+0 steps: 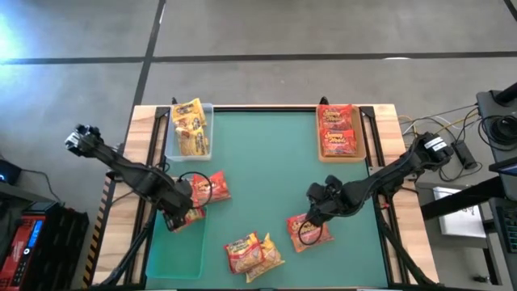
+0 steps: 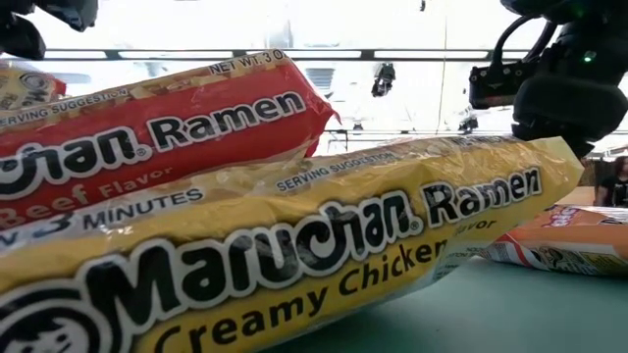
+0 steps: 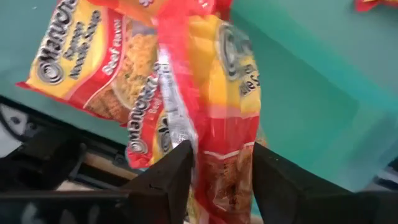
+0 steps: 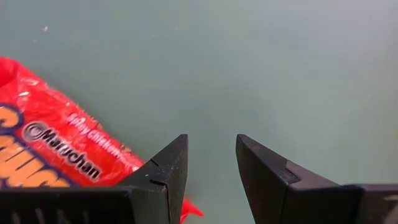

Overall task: Sort Maruchan noodles
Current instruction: Put the red noodle pack into the green bin, then put the orange noodle pack into the orange bin

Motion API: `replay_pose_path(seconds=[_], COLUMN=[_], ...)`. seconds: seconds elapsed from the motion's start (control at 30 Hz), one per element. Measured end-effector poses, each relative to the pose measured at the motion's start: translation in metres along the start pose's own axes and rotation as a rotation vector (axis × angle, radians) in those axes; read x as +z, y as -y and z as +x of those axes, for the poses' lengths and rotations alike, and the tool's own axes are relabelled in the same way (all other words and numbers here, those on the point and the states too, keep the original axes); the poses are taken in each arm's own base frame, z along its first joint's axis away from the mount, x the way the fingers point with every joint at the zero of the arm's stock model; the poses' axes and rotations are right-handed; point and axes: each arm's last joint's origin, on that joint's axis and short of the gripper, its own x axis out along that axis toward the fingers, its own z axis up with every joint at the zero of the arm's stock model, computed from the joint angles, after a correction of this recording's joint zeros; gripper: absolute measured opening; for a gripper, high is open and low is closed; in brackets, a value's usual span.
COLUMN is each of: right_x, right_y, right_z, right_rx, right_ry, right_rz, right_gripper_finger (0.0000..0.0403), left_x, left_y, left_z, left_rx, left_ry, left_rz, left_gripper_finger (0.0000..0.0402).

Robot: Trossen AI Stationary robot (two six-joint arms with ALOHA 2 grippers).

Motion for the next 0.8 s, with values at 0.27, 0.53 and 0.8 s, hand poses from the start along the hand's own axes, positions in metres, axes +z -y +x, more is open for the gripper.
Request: replay_pose_path(seconds=[0.27, 0.53, 0.8], right_x=[0.005, 0.004, -0.012], right_y=[-0.009, -0.037, -0.048], right_z=[-0.007, -0.019, -0.026], right_rx=[0.118, 0.454, 0.461], right_ry=[-0.086, -0.195, -0.231], right_rz=[0.013, 0.041, 0.136], right_gripper_finger=[0.0128, 0.0128, 0.0128], left_x=[0.0, 0.015, 0.054], left_y=[-0.003, 0.007, 0.034], left_z=[0.006, 0.01, 0.002], left_rx=[0.114, 0.142, -0.006], left_ry=[-0.055, 0.198, 0.648], left_rz=[0.002, 0.037, 0.129], left_gripper_finger=[0.0178, 0.0185, 0.0185])
